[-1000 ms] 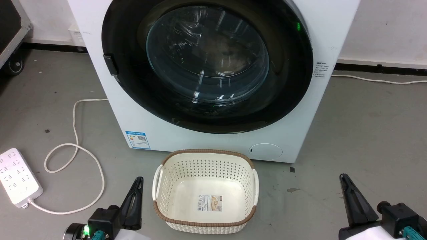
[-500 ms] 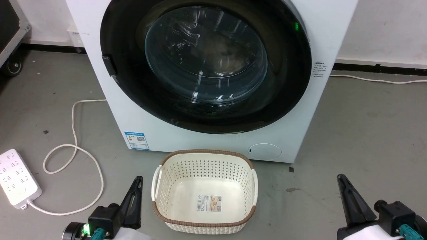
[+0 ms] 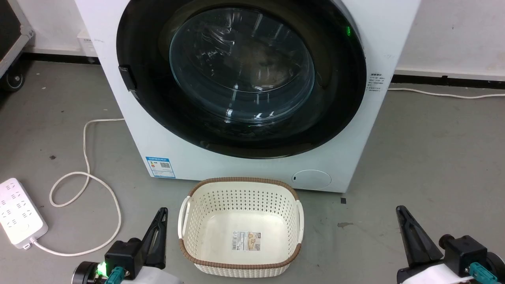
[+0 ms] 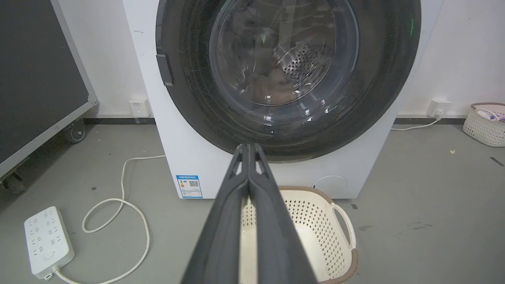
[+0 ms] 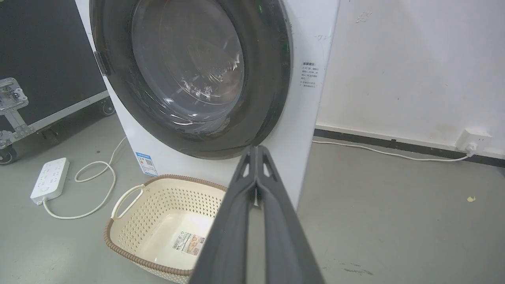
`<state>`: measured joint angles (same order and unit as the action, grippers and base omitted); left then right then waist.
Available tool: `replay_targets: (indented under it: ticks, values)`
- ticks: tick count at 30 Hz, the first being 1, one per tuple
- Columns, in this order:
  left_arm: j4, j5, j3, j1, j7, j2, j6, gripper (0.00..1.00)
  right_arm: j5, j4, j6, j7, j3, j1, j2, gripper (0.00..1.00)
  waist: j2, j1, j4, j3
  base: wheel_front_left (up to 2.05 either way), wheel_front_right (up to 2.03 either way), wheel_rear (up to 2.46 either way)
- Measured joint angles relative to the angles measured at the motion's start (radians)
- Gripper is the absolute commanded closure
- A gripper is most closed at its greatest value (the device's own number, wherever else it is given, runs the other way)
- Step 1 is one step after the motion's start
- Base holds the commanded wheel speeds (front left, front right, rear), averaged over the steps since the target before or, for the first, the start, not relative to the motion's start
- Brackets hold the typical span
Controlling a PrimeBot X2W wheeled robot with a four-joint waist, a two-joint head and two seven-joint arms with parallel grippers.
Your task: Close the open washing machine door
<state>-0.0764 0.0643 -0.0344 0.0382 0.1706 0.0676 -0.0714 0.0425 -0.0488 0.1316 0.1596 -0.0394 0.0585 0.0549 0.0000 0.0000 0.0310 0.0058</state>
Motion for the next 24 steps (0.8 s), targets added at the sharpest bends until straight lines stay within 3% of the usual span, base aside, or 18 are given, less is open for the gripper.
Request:
replay_targets:
  ticks: [24]
  values:
    - [0.021,-0.015,0.011,-0.003,-0.049,-0.006,0.017,1.0,-0.01,0.013,0.0,-0.045,0.011,-0.009,0.0,1.0,0.0,0.0,-0.009,-0.002,0.0,0.0,0.0]
